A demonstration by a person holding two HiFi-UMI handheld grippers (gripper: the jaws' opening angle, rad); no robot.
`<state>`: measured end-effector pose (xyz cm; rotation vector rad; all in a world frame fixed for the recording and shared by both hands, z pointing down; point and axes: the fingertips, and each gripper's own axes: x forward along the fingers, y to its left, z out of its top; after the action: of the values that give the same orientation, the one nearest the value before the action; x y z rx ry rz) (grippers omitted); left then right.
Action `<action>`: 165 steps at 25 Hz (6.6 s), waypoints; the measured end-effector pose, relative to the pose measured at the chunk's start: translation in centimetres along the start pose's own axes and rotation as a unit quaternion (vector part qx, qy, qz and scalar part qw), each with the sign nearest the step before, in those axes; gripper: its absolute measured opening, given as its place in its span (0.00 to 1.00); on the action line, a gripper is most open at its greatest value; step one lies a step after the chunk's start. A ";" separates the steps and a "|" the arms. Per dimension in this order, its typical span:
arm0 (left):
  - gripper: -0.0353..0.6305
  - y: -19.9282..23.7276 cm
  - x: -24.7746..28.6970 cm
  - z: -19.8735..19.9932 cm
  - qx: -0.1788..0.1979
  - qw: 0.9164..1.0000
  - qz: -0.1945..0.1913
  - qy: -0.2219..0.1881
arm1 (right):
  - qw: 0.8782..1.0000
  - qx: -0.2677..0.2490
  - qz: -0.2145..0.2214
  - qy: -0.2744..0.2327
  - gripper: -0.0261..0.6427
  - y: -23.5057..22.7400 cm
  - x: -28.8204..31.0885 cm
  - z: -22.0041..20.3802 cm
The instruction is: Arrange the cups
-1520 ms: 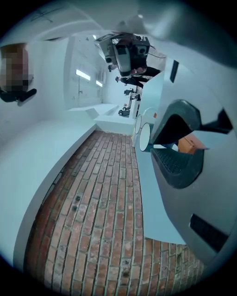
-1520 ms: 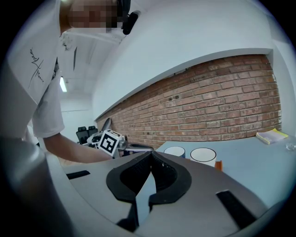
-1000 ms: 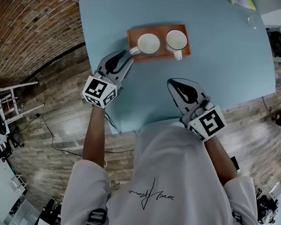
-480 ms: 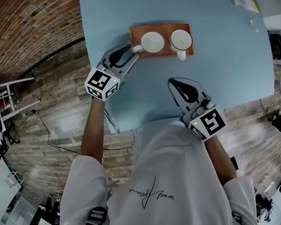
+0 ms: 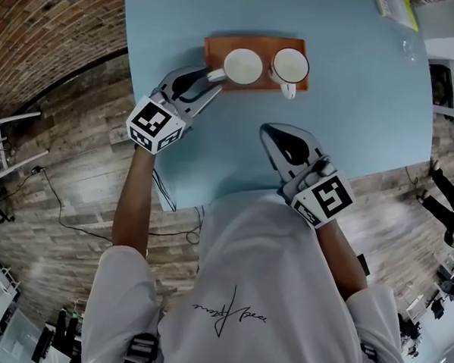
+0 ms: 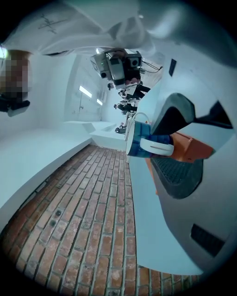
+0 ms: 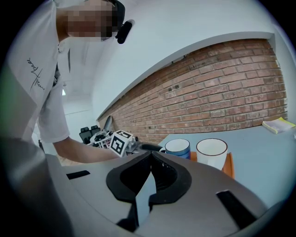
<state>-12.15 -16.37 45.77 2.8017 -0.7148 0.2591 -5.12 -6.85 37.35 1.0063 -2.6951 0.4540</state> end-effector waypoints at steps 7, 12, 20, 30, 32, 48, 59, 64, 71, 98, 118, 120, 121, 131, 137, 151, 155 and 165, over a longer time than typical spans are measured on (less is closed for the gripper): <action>0.25 0.4 0.5 0.5 0.020 1.000 0.002 -0.008 | 1.000 0.007 -0.001 0.006 0.07 -0.5 0.0 -0.4; 0.25 0.0 0.8 0.5 0.024 1.000 -0.008 -0.008 | 1.000 0.011 -0.001 0.007 0.07 -0.7 0.0 -0.5; 0.22 -0.3 0.8 0.6 0.030 0.999 -0.014 -0.012 | 1.000 0.014 0.004 0.010 0.07 -0.7 0.3 -0.5; 0.16 -1.4 1.4 0.5 0.038 0.999 -0.015 -0.021 | 1.000 0.009 0.013 0.017 0.07 0.0 1.0 -0.5; 0.15 -1.6 1.4 0.7 0.039 0.999 -0.010 -0.024 | 1.000 0.008 0.013 0.018 0.07 0.0 1.0 -0.6; 0.15 -2.4 1.3 1.0 0.034 0.997 0.055 -0.042 | 1.000 0.003 0.012 0.015 0.07 -0.1 0.7 -0.7; 0.15 -2.8 0.5 1.6 0.002 0.994 0.088 -0.060 | 1.000 0.002 0.014 0.007 0.07 0.1 0.3 -0.6; 0.15 -3.0 0.5 2.1 -0.014 0.991 0.111 -0.073 | 1.000 0.001 0.016 0.001 0.07 0.4 0.2 -0.4; 0.15 -2.9 0.3 2.5 -0.022 0.982 0.170 -0.081 | 1.000 -0.002 0.017 -0.012 0.07 0.5 -0.5 0.1; 0.15 -4.8 -0.6 3.8 -0.053 0.936 0.328 -0.113 | 0.999 -0.008 0.042 -0.034 0.07 0.4 -4.0 1.2; 0.15 -3.6 0.9 3.2 -0.050 0.902 0.414 -0.112 | 0.998 -0.008 0.057 -0.005 0.07 -1.8 -5.9 -0.1; 0.15 -3.5 1.0 3.2 -0.043 0.898 0.424 -0.109 | 0.998 -0.007 0.059 -0.004 0.07 -2.0 -6.1 -0.2; 0.15 -3.4 1.0 3.1 -0.041 0.896 0.429 -0.109 | 0.998 -0.007 0.060 -0.003 0.07 -2.1 -6.1 -0.2; 0.15 -3.6 1.7 2.7 -0.035 0.883 0.453 -0.119 | 0.998 -0.005 0.065 0.009 0.07 -2.4 -6.4 -0.9; 0.15 -3.6 1.7 2.3 -0.036 0.883 0.455 -0.112 | 0.998 -0.003 0.058 0.015 0.07 -2.5 -6.7 -1.4; 0.15 -3.9 2.0 1.4 -0.028 0.875 0.470 -0.115 | 0.999 -0.001 0.042 0.025 0.07 -2.9 -7.1 -1.9; 0.15 -4.1 1.9 0.9 -0.033 0.872 0.475 -0.114 | 0.999 0.001 0.043 0.028 0.07 -3.0 -7.0 -2.2; 0.15 -4.2 1.9 0.8 -0.030 0.871 0.478 -0.110 | 0.999 0.002 0.044 0.030 0.07 -3.0 -6.7 -2.3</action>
<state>-8.33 -13.85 44.71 2.1879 -2.0741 0.0640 2.07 -4.15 37.93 0.8631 -2.6941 0.4975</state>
